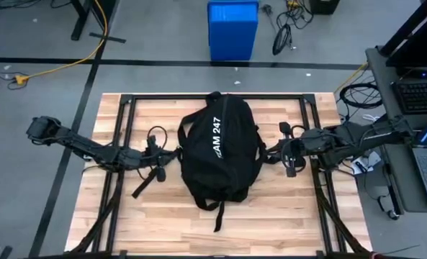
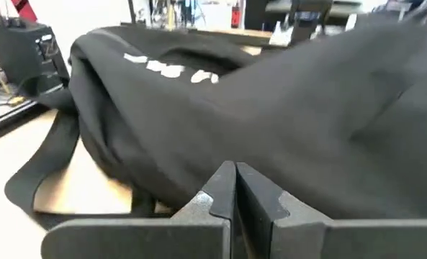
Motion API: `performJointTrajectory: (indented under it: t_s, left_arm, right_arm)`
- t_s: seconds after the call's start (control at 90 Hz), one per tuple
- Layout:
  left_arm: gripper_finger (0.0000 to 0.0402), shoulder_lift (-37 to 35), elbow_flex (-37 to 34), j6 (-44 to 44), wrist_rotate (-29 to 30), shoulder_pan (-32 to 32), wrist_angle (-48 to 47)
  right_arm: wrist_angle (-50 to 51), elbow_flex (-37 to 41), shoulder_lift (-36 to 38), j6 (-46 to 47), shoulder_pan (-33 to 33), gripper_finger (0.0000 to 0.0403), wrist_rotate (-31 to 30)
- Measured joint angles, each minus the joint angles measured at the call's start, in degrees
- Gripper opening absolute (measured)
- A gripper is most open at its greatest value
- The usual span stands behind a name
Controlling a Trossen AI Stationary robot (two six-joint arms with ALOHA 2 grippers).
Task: Unpack backpack
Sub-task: Return to Home Position
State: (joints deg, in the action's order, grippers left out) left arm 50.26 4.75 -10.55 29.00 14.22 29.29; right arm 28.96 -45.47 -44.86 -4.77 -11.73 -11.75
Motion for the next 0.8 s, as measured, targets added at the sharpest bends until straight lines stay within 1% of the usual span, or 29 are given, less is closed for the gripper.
performJointTrajectory:
  t_s: [0.089,0.178,0.3,0.422,0.567,0.622,0.678,0.744,0.8]
  left_arm:
    - [0.0000,0.0,0.0,0.6,-1.1,0.0,2.4]
    - [0.0000,-0.1,0.0,3.8,-3.6,0.0,4.2]
    - [0.0000,-0.1,-0.1,7.4,-3.3,-0.1,5.7]
    - [0.0000,-0.6,-3.9,9.0,-3.3,-0.9,12.2]
    - [0.0000,-2.1,-4.3,10.1,-4.0,-1.7,12.3]
    - [0.0000,-2.9,-4.3,11.2,-5.9,-2.1,13.4]
    - [0.0000,-4.1,-4.3,12.2,-9.2,-2.6,13.9]
    - [0.0000,-6.8,-4.3,12.9,-13.9,-3.6,13.6]
    - [0.0000,-9.5,-4.3,13.1,-15.9,-4.5,12.7]
  right_arm:
    - [0.0,0.0,0.0,-0.3,0.0,0.0000,0.0]
    - [0.0,0.0,0.0,-0.4,0.0,0.0000,0.0]
    - [0.0,0.0,0.0,-0.3,0.0,0.0000,0.0]
    - [0.0,0.0,0.0,-0.2,0.0,0.0000,0.0]
    - [0.1,0.0,0.0,-0.3,0.0,0.0000,0.0]
    - [0.1,0.0,0.0,-0.3,0.0,0.0000,0.0]
    - [0.1,0.0,0.0,-0.3,0.0,0.0000,0.0]
    - [0.1,0.0,0.0,-0.3,0.0,0.0000,0.0]
    - [0.1,0.0,0.0,-0.2,0.0,0.0000,0.0]
